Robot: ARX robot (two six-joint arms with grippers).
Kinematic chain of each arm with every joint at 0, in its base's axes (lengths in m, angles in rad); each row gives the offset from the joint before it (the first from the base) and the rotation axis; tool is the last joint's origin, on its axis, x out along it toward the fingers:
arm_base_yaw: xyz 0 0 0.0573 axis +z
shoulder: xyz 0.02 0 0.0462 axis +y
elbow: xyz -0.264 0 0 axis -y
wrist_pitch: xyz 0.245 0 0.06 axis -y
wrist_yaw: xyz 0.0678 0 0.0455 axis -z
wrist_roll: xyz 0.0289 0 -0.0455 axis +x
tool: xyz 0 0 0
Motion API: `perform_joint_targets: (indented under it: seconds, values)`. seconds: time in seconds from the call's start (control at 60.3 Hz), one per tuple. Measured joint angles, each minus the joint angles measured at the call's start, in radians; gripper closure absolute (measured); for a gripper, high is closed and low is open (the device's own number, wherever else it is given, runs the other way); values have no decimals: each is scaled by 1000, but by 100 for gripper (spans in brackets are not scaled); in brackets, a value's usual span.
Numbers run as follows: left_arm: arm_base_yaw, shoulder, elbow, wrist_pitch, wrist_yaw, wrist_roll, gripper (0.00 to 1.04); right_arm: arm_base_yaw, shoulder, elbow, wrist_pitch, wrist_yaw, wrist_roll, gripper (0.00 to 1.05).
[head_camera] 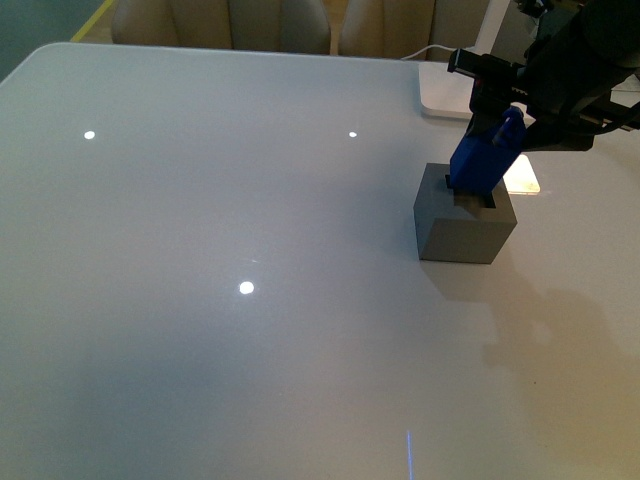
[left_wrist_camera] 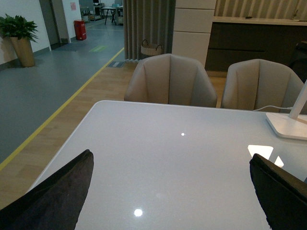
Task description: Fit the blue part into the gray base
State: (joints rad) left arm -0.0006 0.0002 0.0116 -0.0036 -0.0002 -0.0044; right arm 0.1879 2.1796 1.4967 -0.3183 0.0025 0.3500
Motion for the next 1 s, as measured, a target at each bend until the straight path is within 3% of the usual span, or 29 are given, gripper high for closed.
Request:
perform_joint_targets:
  seconds: [0.962, 0.995]
  values:
    - [0, 0, 0, 0, 0, 0, 7, -6, 20, 0, -31, 10, -51, 60]
    - [0, 0, 0, 0, 0, 0, 7, -6, 20, 0, -31, 10, -57, 56]
